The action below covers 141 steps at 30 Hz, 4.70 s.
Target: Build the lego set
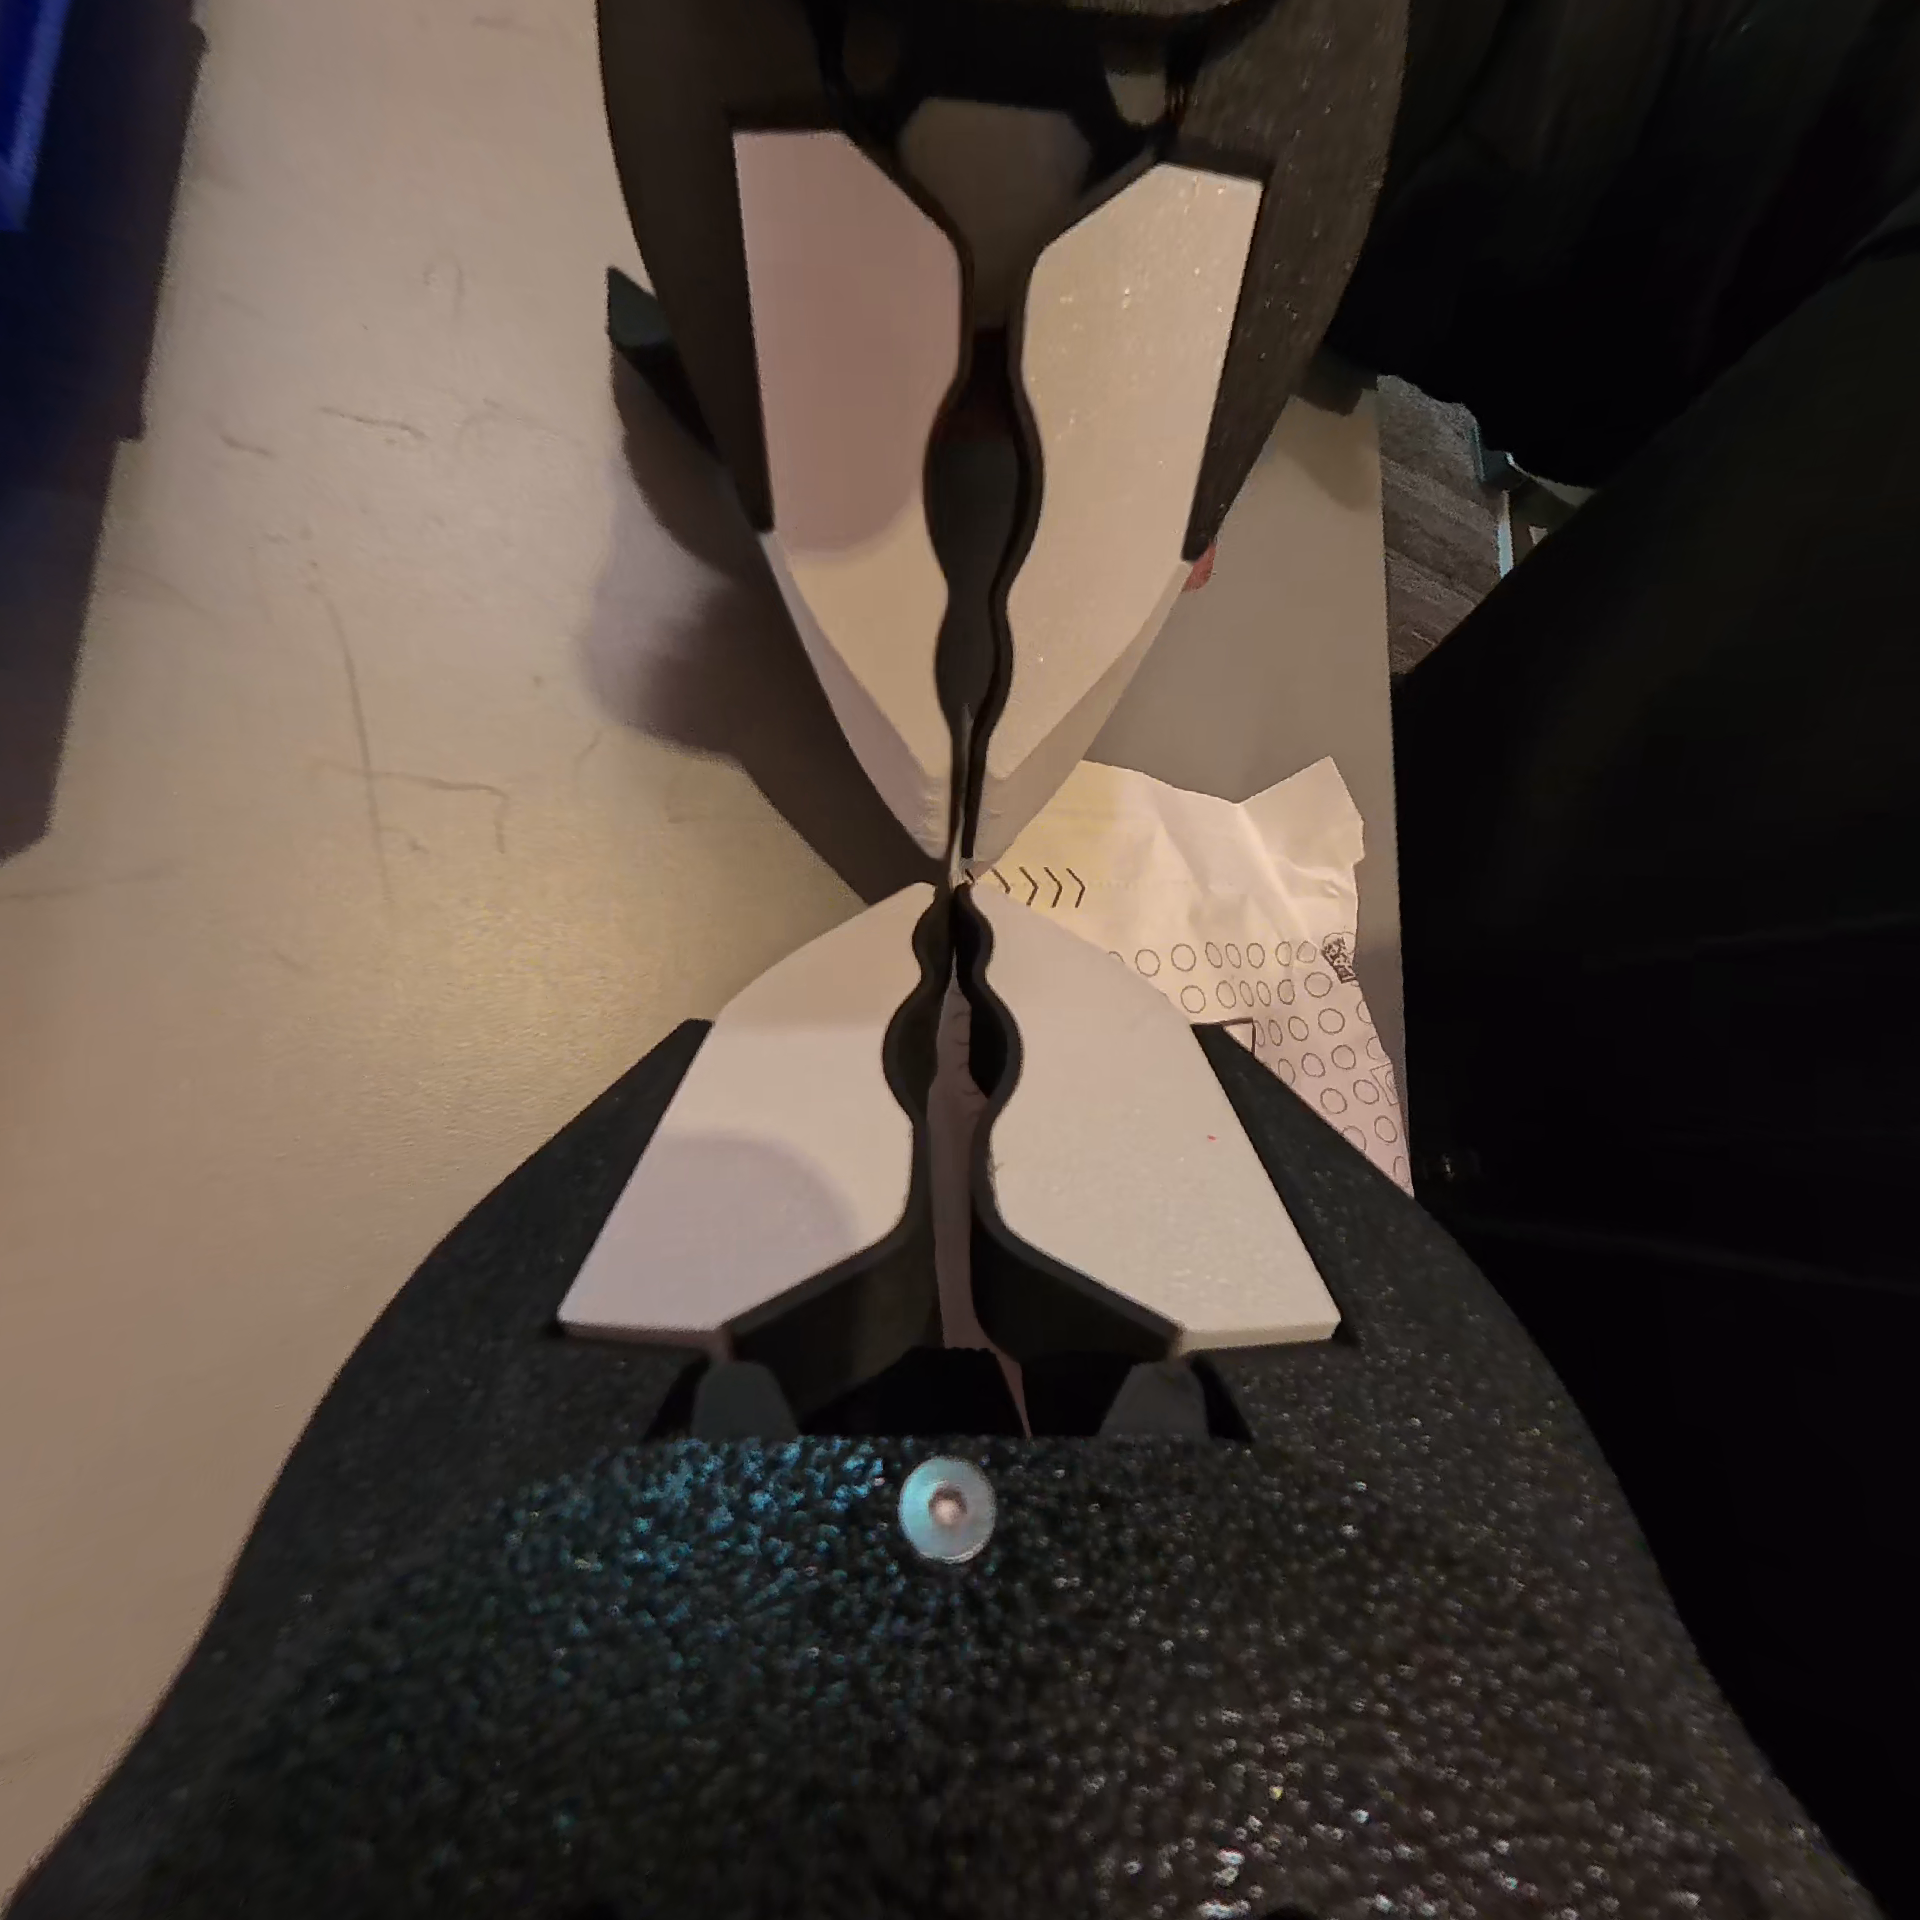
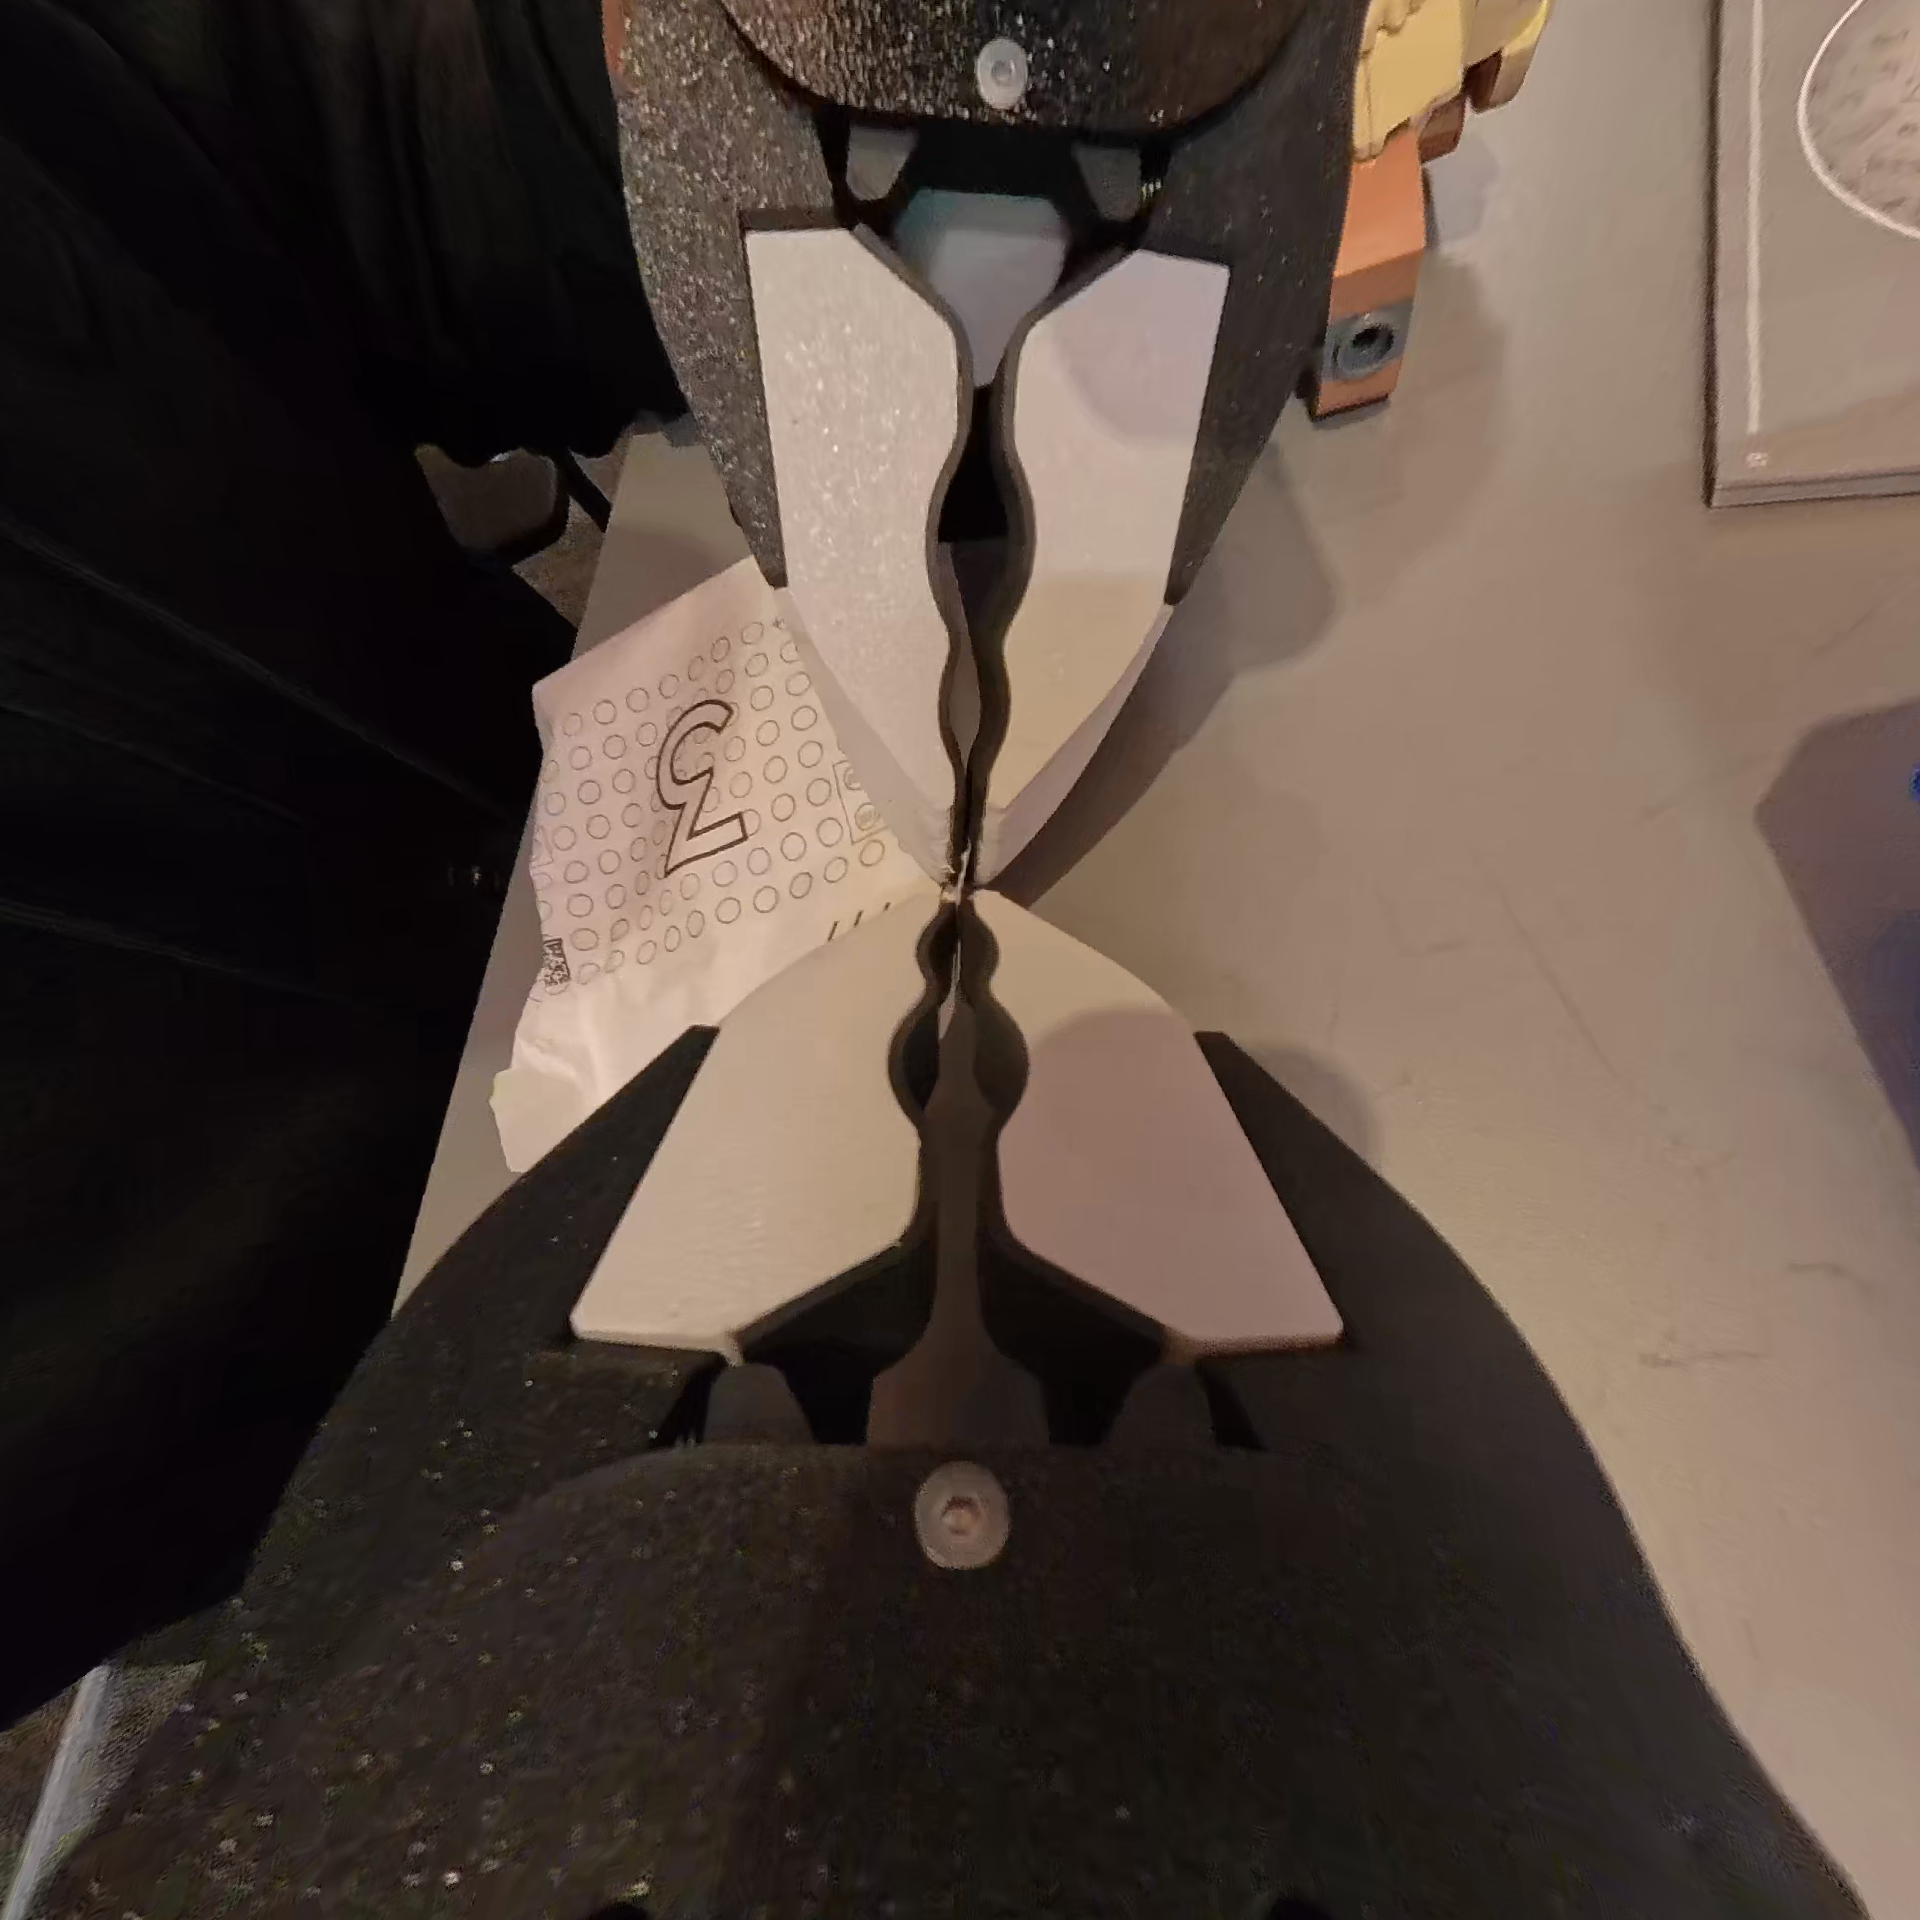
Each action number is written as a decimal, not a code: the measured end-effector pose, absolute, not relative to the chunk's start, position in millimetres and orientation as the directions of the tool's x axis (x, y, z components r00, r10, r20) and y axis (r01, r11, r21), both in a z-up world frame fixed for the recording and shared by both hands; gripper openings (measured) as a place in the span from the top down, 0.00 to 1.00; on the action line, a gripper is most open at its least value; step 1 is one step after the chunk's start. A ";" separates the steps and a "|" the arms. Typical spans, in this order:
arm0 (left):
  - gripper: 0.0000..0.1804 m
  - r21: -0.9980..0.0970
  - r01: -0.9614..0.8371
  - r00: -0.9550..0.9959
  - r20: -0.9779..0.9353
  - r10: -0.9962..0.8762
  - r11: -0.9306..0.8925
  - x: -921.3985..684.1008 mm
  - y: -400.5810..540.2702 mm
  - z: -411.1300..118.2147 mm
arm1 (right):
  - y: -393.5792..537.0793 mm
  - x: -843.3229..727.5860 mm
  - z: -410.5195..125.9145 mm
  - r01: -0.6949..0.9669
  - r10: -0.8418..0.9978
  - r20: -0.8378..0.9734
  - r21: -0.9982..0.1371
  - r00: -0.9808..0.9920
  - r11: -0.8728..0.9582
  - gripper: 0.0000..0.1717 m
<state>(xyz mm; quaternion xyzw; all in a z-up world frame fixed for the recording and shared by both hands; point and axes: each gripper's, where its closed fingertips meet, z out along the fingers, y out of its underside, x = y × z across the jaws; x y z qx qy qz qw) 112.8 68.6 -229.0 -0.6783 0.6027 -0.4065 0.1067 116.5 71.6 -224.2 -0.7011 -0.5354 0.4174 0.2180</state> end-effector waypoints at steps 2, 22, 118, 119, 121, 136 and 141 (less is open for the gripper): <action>1.00 -0.638 -0.724 -0.050 0.426 -0.903 -0.261 113.4 71.1 -229.3 | 74.3 116.8 -224.1 0.564 0.941 -0.328 -0.762 0.088 -0.318 1.00; 1.00 -0.652 -0.674 0.042 0.436 -0.899 -0.347 117.7 84.3 -232.8 | 91.4 115.5 -224.6 0.605 0.957 0.286 -0.771 0.053 0.197 1.00; 1.00 -0.704 -0.709 0.032 0.015 -0.999 -0.033 165.5 67.6 -237.9 | 95.9 201.0 -219.3 0.570 0.905 0.416 -0.767 0.090 0.296 1.00; 1.00 -0.702 -0.712 0.027 0.026 -0.999 -0.038 165.4 67.0 -238.2 | 96.5 203.3 -218.8 0.572 0.904 0.417 -0.765 0.089 0.297 1.00; 1.00 -0.694 -0.720 0.013 0.029 -0.999 -0.029 164.8 65.5 -239.1 | 96.4 207.1 -216.9 0.570 0.906 0.414 -0.766 0.084 0.297 1.00; 1.00 -0.691 -0.722 0.006 -0.050 -0.999 0.031 156.2 69.1 -244.1 | 83.4 231.4 -226.5 0.611 0.926 0.360 -0.761 0.114 0.221 1.00; 1.00 -0.686 -0.726 -0.011 -0.066 -0.998 0.053 157.8 69.0 -243.9 | 82.6 236.2 -227.9 0.620 0.926 0.356 -0.757 0.128 0.205 1.00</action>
